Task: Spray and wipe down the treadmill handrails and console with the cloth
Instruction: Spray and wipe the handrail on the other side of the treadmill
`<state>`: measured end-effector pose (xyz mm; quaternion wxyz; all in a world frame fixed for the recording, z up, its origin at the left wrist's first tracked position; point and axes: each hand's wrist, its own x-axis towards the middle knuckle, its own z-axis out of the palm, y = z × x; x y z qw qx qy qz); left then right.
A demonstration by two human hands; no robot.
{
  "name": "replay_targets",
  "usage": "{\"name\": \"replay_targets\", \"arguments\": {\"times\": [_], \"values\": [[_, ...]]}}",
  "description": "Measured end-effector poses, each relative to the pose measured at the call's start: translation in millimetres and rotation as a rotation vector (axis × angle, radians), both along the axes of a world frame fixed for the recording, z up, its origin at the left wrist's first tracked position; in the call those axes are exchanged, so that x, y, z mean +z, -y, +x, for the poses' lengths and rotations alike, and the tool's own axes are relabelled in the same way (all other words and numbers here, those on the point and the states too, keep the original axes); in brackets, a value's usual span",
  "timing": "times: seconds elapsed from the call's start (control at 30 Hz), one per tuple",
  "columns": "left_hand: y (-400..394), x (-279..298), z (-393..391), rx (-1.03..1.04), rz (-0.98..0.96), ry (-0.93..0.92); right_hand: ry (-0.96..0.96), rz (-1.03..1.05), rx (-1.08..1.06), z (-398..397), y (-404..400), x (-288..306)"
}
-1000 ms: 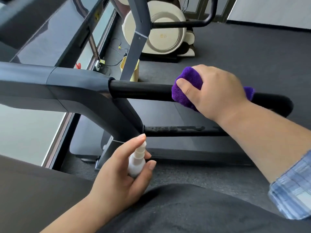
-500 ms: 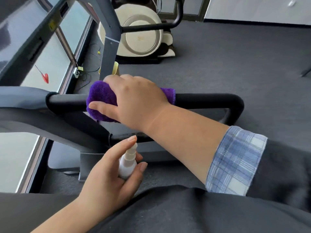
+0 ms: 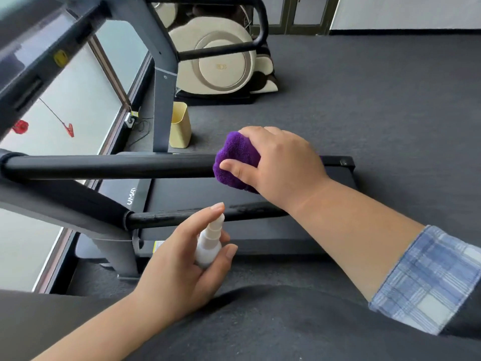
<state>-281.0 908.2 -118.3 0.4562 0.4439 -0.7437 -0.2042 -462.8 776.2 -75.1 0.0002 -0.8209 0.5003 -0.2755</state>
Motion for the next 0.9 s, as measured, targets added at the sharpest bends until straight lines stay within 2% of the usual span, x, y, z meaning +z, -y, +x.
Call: {"name": "replay_targets", "arguments": {"times": [0.1, 0.17, 0.23, 0.3, 0.4, 0.5, 0.57, 0.67, 0.73, 0.8, 0.9], "values": [[-1, 0, -27, 0.018, 0.012, 0.041, 0.209, 0.033, 0.055, -32, 4, -11], [-4, -2, -42, 0.023, 0.032, 0.042, 0.487, 0.147, 0.133, -55, 10, -24], [-6, -4, -55, 0.02, 0.056, 0.038, 0.772, 0.287, 0.118, -79, 11, -49], [-8, -6, -64, 0.028, 0.062, 0.039, 0.834, 0.343, 0.033, -95, 6, -74], [-14, -7, -71, 0.082, 0.07, 0.053, 0.879, 0.359, 0.032, -99, -5, -92], [-20, -7, -76, 0.14, 0.075, 0.044, 0.749, 0.269, 0.061, -89, -1, -67], [-23, -7, -80, 0.157, 0.077, 0.037, 0.509, 0.183, 0.107, -77, 3, -35], [-24, -7, -85, 0.186, 0.095, 0.031, 0.019, 0.133, 0.193, -43, 9, 8], [-24, -6, -90, 0.187, 0.099, 0.019, -0.169, 0.09, 0.245, -16, 12, 19], [-25, -4, -95, 0.189, 0.084, 0.031, -0.2, 0.073, 0.271, -3, 13, 21], [-26, -1, -96, 0.216, 0.067, 0.051, -0.127, 0.116, 0.297, -12, 14, 15]]}}
